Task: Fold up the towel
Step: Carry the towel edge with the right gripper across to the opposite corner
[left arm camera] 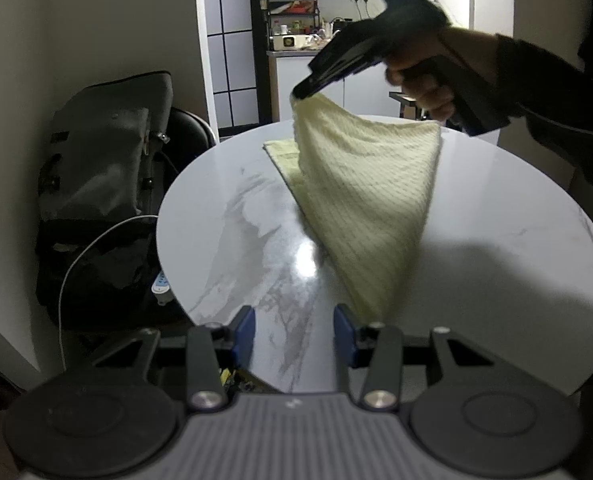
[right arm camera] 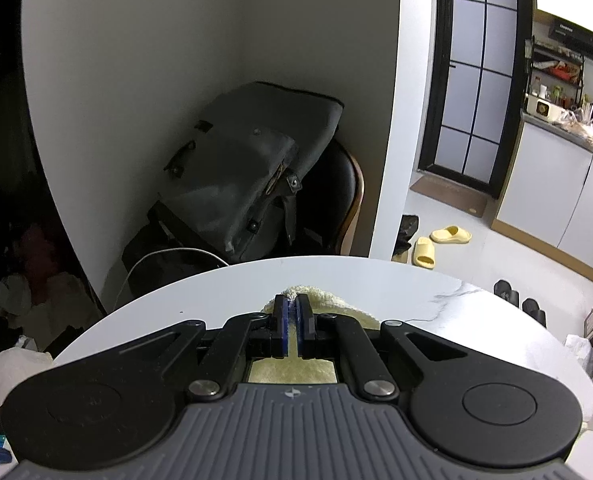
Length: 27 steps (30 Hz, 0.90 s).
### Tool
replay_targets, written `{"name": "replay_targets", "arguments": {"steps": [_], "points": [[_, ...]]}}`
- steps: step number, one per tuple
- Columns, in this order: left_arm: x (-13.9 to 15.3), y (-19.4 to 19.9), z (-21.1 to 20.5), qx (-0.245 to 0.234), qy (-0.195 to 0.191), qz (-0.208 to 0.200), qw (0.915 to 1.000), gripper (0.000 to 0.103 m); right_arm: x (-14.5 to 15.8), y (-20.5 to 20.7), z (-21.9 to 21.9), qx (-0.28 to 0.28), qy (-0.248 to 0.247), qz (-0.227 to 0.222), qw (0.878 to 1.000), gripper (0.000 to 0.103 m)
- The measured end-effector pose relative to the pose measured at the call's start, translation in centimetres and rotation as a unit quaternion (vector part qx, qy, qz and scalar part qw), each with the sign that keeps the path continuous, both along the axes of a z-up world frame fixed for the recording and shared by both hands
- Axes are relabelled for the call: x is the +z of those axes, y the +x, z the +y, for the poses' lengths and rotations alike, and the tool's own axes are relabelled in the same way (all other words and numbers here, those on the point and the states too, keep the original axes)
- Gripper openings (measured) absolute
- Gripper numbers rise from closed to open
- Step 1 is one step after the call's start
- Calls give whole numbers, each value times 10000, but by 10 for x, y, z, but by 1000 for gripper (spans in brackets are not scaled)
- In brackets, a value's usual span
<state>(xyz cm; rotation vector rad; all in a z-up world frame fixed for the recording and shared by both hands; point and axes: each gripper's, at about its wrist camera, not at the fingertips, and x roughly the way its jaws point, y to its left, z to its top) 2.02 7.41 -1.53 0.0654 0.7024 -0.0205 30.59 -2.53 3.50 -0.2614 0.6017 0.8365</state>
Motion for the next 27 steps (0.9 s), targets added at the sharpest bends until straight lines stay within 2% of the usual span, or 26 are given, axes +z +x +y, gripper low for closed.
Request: {"name": "replay_targets", "arguments": {"steps": [5, 6, 9, 10, 14, 24, 27], "points": [[2, -1, 3, 73, 17, 23, 10000, 46, -5, 9, 2, -114, 86, 180, 9997, 7], [2, 0, 4, 76, 16, 25, 10000, 46, -5, 10, 1, -122, 101, 171, 9997, 10], [3, 1, 3, 33, 39, 18, 10000, 46, 0, 12, -12, -248, 212, 80, 9994, 35], [4, 1, 2, 7, 49, 6, 10000, 46, 1, 12, -16, -298, 261, 60, 9992, 39], [5, 3, -4, -99, 83, -1, 9999, 46, 4, 13, -35, -423, 330, 14, 9986, 40], [2, 4, -21, -303, 39, 58, 9995, 46, -10, -8, -77, -235, 85, -60, 9997, 40], [3, 4, -22, -273, -183, 50, 9994, 46, -14, -12, -83, -148, 63, -44, 9999, 40]]}}
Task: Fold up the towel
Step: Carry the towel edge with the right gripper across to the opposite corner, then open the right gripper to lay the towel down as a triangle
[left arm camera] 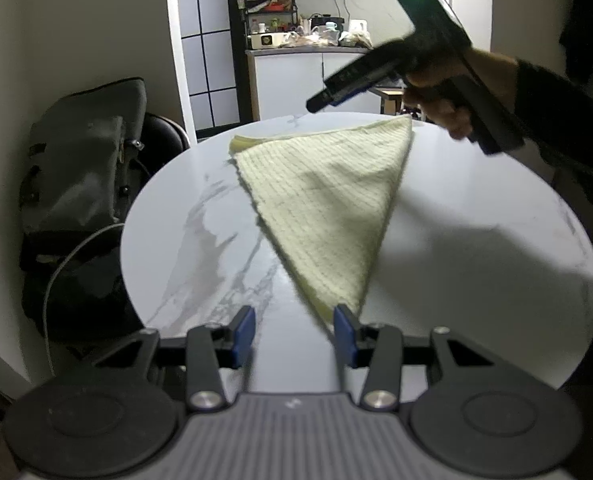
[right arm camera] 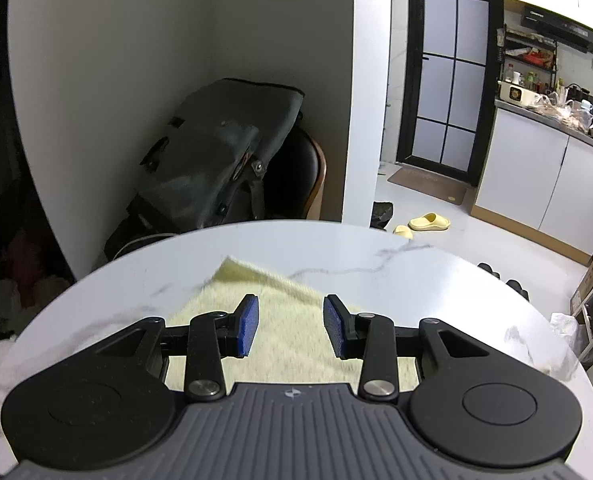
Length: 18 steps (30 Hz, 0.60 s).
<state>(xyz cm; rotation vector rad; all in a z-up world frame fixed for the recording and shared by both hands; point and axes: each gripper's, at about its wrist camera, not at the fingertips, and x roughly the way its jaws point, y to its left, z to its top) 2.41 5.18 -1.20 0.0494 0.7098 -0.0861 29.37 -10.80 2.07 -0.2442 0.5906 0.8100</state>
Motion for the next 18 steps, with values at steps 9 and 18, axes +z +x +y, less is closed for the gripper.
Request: {"name": "replay_targets", "arguments": {"steps": [9, 18], "points": [[8, -9, -13, 99, -54, -147, 9998, 46, -18, -6, -12, 143, 40, 148, 9998, 40], [8, -11, -24, 89, 93, -196, 9997, 46, -39, -5, -29, 43, -14, 408, 9992, 40]]}}
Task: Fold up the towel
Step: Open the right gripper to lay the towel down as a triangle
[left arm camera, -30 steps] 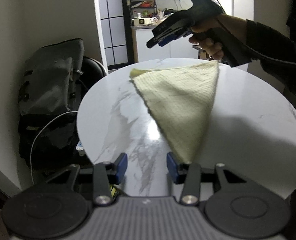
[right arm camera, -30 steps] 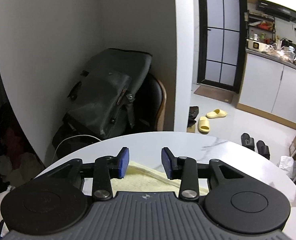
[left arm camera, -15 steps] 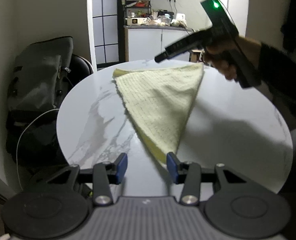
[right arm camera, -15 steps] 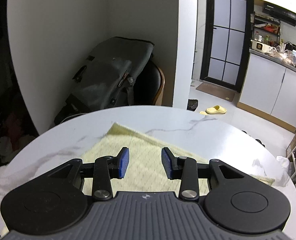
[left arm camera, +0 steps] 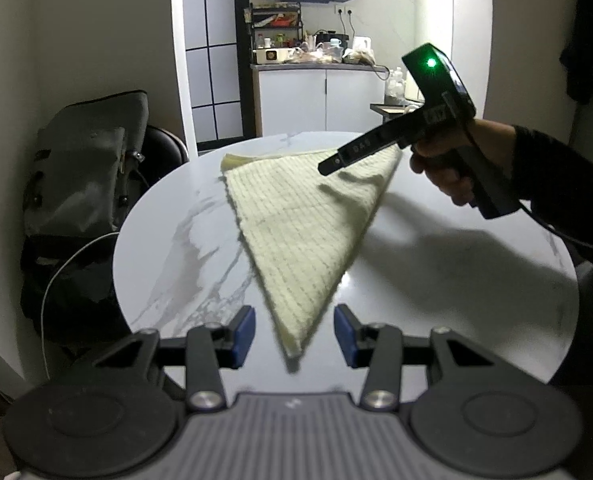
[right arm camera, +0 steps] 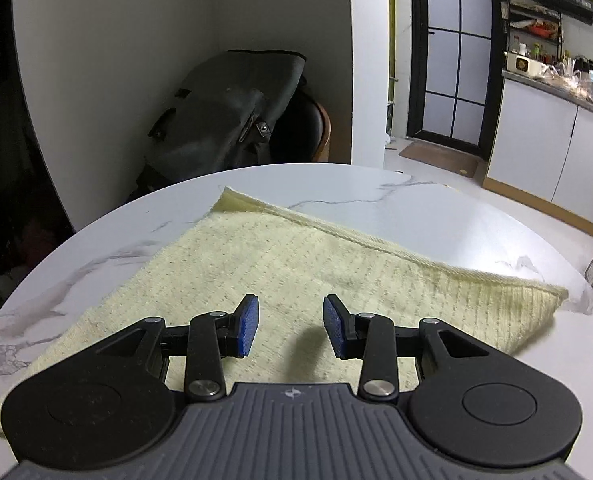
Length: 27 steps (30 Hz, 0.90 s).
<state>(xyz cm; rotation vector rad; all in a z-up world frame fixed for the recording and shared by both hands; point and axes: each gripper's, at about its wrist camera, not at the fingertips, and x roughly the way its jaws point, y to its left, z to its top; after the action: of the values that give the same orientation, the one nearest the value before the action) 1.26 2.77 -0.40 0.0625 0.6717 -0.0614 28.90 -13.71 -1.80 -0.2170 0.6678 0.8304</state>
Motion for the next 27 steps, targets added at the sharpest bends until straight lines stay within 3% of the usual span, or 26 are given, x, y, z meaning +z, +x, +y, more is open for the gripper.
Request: {"name": "replay_targets", "arguments": {"steps": [13, 18, 23, 27], "points": [[-14, 8, -4, 149, -16, 174, 9997, 44, 1, -15, -23, 153, -192, -239, 9994, 40], [-18, 14, 0, 251, -261, 167, 9992, 33, 2, -22, -39, 253, -233, -353, 9988, 40], [-18, 17, 1, 290, -352, 169, 9988, 10, 2, -25, -54, 242, -189, -461, 9985, 40], [-17, 19, 3, 398, -489, 216, 9978, 3, 4, -26, -58, 249, -163, -466, 9985, 40]]}}
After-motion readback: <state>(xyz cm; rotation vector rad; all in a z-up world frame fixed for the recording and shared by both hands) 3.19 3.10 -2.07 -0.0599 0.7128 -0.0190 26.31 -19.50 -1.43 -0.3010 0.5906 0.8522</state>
